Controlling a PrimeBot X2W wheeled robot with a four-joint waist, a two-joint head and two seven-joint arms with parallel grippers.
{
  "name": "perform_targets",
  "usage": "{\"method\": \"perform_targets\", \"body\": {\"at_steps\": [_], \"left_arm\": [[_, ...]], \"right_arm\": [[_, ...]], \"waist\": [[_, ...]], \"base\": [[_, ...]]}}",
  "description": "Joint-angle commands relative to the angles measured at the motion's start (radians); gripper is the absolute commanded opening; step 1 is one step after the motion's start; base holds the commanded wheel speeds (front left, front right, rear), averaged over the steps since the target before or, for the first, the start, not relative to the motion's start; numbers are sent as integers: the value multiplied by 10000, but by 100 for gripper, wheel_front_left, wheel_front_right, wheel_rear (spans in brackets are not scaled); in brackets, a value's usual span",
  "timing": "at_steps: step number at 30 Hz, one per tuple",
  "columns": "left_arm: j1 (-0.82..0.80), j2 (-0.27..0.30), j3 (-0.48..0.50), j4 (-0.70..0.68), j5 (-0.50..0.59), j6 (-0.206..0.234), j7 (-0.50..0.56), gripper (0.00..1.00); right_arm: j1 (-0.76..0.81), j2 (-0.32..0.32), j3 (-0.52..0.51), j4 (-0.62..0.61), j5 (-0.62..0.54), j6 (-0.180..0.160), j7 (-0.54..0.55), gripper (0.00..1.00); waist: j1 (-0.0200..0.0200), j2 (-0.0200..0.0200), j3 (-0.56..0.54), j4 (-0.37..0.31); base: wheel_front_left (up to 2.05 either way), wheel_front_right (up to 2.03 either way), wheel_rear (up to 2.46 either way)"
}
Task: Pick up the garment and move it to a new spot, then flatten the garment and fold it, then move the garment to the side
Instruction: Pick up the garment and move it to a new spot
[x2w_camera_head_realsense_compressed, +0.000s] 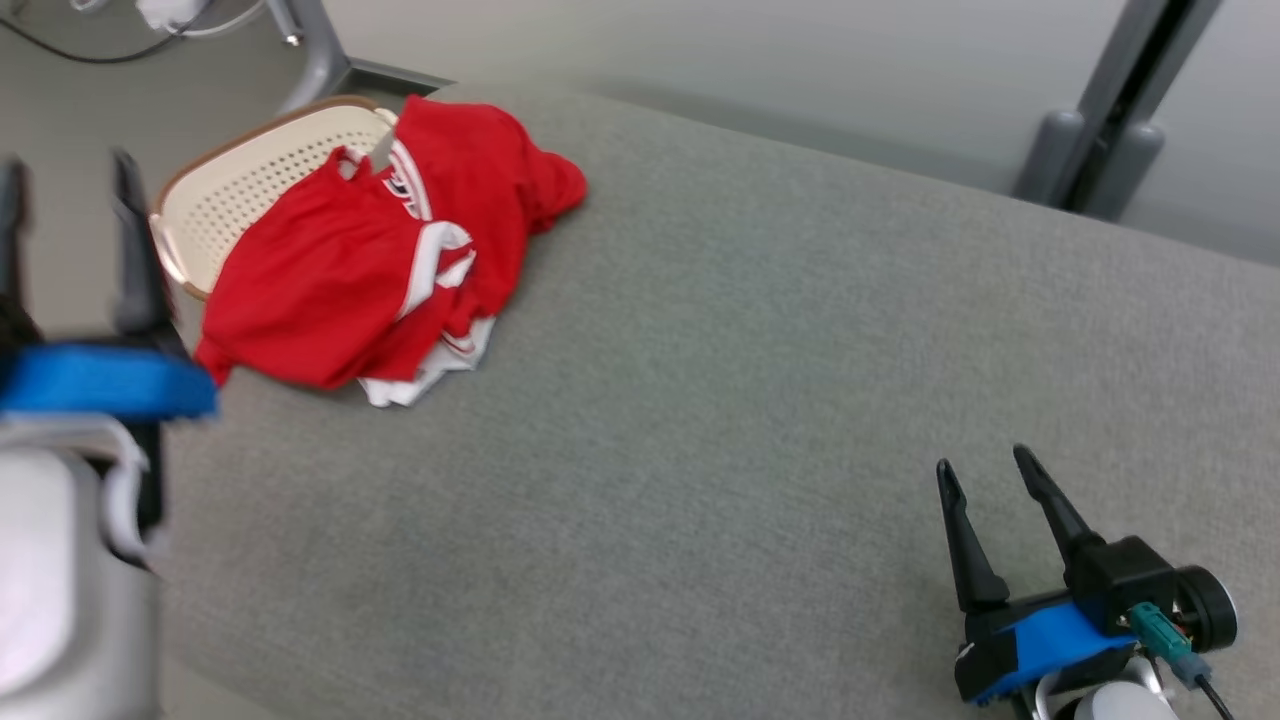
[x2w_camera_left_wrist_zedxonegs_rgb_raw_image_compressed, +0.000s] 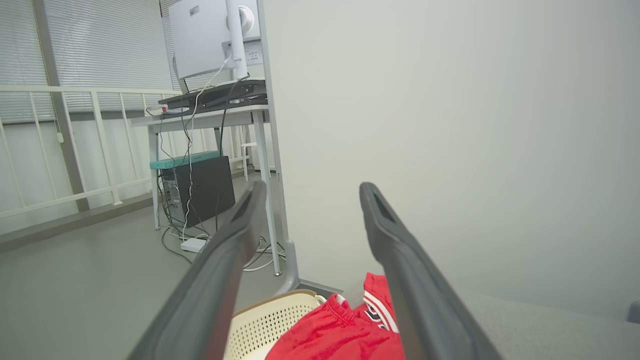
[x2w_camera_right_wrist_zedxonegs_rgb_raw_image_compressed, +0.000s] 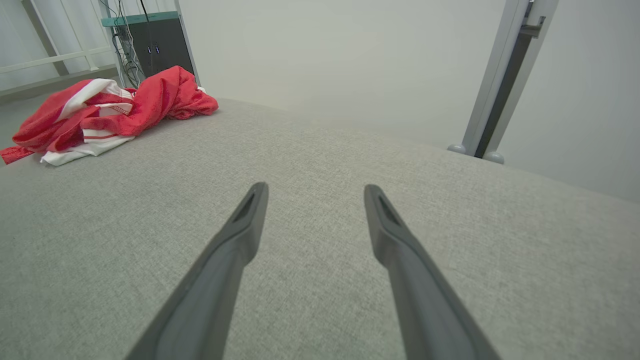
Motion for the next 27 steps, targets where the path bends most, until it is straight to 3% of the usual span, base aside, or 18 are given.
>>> {"method": "perform_targets", "body": {"at_steps": [1, 6, 10, 18, 27], "left_arm": [[-893, 396, 47, 201, 88, -91, 313, 100], [-2938, 1220, -208, 1370, 45, -299, 1466, 100], [-3760, 1240, -694, 2638, -180, -471, 2285, 100], [-3759, 1287, -2233, 4463, -677, -565, 3586, 100], [-4074, 1545, -2952, 5456, -1273, -570, 3742, 100]], "right_arm": [[-282, -43, 3, -119, -190, 3, -39, 100], [-828, -40, 168, -242, -1012, 4, -39, 100], [-1309, -42, 385, -307, -1645, 3, -37, 100], [-1829, -45, 725, -294, -2064, 3, -32, 100], [-1788, -50, 793, -186, -1834, 3, -5, 100]], "waist": [[-1, -1, 311, -171], [-1, -1, 1288, -669], [-1, -1, 1979, -1094], [-1, -1, 2963, -1526], [-1, -1, 3332, -1629]], "base": [[0, 0, 0], [0, 0, 0], [0, 0, 0], [0, 0, 0], [0, 0, 0]]}}
